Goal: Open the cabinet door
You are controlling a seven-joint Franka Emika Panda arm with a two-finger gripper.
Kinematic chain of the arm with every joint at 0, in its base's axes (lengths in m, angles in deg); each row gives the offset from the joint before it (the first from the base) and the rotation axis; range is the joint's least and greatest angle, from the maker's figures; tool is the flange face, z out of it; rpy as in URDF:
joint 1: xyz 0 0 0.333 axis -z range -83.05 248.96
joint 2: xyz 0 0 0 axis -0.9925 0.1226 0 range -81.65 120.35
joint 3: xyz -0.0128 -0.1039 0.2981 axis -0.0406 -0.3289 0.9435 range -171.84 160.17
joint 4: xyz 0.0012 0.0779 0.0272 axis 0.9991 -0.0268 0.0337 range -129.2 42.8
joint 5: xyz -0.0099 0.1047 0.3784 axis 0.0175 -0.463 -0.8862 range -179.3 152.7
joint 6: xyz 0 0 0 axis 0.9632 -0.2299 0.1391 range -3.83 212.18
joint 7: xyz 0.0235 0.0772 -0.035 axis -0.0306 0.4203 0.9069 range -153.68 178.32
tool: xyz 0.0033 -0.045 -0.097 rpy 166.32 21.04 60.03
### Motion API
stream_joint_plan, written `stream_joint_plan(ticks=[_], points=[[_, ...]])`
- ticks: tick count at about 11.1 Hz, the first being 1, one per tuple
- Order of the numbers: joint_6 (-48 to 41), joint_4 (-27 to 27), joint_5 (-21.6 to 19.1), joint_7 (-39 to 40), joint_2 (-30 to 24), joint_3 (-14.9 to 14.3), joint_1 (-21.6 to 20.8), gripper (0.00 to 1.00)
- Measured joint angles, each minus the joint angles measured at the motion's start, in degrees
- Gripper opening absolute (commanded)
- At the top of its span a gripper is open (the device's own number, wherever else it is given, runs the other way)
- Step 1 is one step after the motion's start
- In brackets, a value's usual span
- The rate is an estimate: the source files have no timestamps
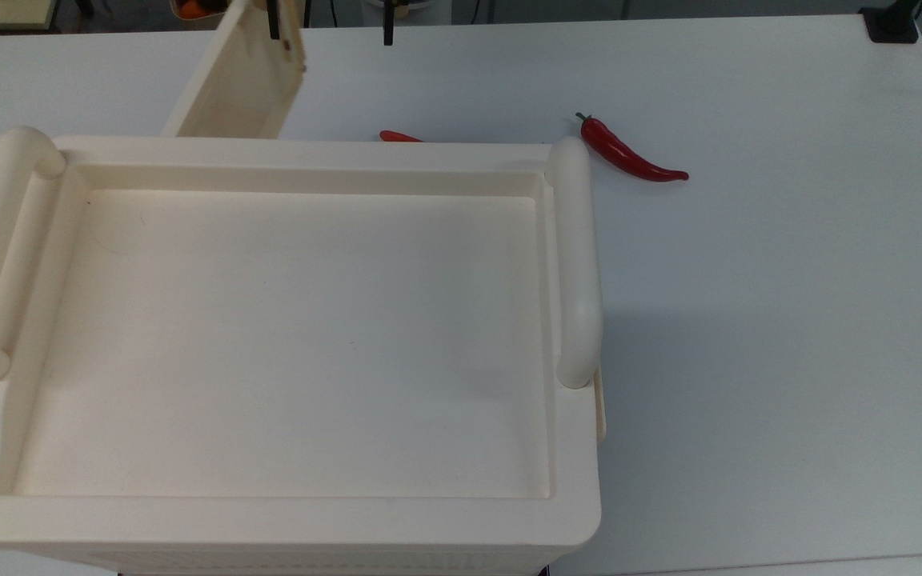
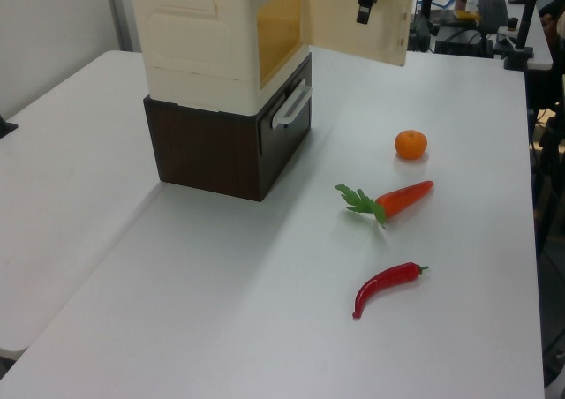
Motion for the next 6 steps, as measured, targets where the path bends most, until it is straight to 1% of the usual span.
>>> stream_joint_plan(ticks=[2, 3, 6], points=[[-2.06, -1.78, -2.8, 0.16, 0.01, 0.02, -0.05, 1.0], [-2.11, -3.61, -3.55, 0.16, -0.14, 0.02, -0.16, 1.0], [-2.11, -8.71, -4.36, 0.12, -1.61, 0.01, 0.17, 1.0]])
